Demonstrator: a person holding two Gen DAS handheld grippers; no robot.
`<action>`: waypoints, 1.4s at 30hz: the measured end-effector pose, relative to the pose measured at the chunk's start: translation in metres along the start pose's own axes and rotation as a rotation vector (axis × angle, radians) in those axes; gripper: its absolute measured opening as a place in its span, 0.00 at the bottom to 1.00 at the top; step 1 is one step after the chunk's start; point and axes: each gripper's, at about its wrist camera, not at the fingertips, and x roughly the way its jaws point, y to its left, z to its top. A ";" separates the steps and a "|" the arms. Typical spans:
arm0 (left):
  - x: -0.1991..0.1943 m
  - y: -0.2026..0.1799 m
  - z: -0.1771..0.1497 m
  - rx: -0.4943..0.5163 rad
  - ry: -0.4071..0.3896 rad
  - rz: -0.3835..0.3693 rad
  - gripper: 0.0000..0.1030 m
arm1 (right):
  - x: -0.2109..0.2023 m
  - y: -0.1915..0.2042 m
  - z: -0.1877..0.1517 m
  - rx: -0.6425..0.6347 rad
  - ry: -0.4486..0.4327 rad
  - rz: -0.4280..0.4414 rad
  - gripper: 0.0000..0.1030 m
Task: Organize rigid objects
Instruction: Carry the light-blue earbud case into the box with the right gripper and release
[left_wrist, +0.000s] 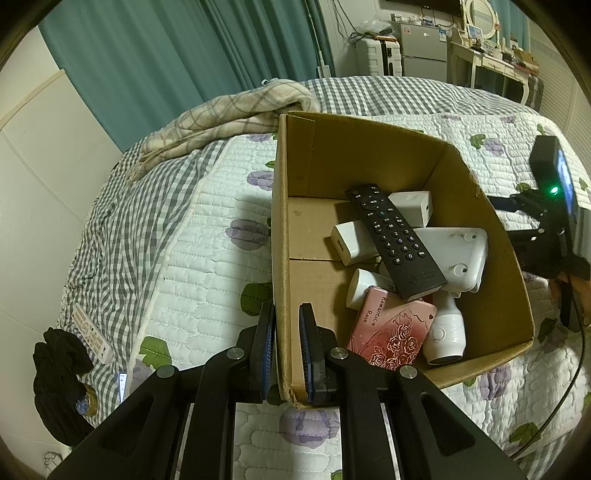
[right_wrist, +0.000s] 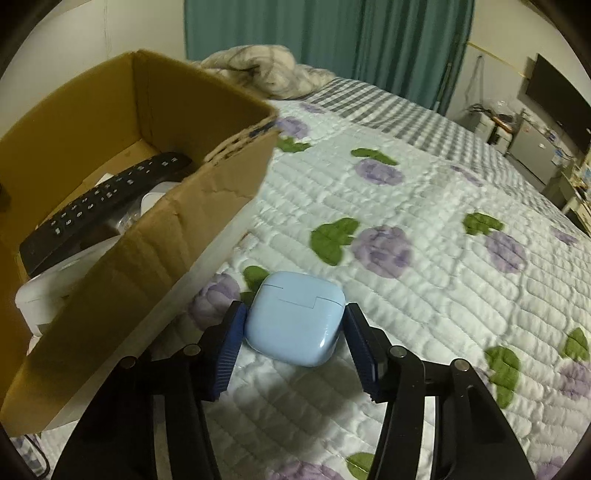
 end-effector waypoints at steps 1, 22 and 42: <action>0.000 0.000 0.000 -0.001 0.000 -0.001 0.13 | -0.005 -0.003 0.000 0.015 -0.010 -0.003 0.53; 0.000 0.000 0.000 0.000 0.001 -0.002 0.13 | -0.176 0.016 0.072 0.026 -0.370 -0.029 0.52; 0.001 0.002 -0.002 0.000 -0.010 -0.027 0.13 | -0.065 0.113 0.087 -0.030 -0.166 0.151 0.52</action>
